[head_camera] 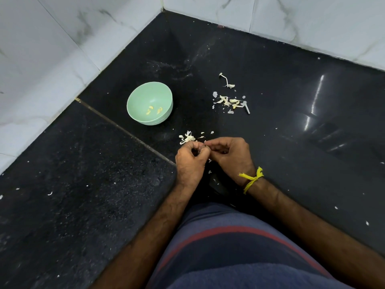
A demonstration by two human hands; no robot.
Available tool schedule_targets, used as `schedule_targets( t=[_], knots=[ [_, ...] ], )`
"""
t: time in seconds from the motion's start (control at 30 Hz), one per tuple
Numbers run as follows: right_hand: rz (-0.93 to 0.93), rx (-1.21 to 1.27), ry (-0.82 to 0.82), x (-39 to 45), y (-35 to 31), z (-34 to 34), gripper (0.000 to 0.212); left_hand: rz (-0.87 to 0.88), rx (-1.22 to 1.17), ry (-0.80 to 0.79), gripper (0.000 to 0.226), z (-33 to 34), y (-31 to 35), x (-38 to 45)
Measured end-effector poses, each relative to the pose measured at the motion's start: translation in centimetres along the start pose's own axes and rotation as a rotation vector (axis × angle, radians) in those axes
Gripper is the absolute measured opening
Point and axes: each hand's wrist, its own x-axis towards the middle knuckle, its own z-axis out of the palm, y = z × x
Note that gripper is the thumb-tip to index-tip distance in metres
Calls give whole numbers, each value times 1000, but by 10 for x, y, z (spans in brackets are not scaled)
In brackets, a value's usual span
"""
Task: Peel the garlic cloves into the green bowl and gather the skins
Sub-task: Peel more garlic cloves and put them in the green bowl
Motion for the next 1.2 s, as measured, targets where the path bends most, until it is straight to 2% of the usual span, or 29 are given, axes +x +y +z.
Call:
schedule_targets(
  t=[0.1, 0.2, 0.3, 0.43, 0.57, 0.7, 0.83, 0.93, 1.03, 1.2],
  knots=[
    [11, 10, 2, 2, 2, -2, 22, -34, -55, -30, 21, 2, -1, 1],
    [130, 202, -58, 1, 2, -5, 22, -49, -73, -40, 13, 2, -3, 2],
    [204, 352, -87, 0, 0, -8, 21, -32, -77, -43, 17, 1, -4, 3],
    [266, 402, -86, 2, -1, -11, 20, -13, -61, -36, 15, 2, -8, 5],
    [310, 446, -69, 5, 2, -13, 18, -4, -51, -13, 27, 0, -15, 8],
    [299, 373, -20, 10, 1, -15, 16, 118, 27, 24, 30, -4, -16, 9],
    [237, 299, -13, 20, 1, -17, 15, 226, 100, 66, 11, -4, -21, 19],
    [220, 260, -3, 27, -2, -18, 10, 297, 196, 62, 12, -9, -34, 33],
    [213, 221, -29, 37, -9, -13, 5, 385, 387, 54, 14, -18, -52, 45],
    [98, 97, -107, 66, -31, 7, 5, 445, 434, 118, 11, -17, -59, 52]
  ],
)
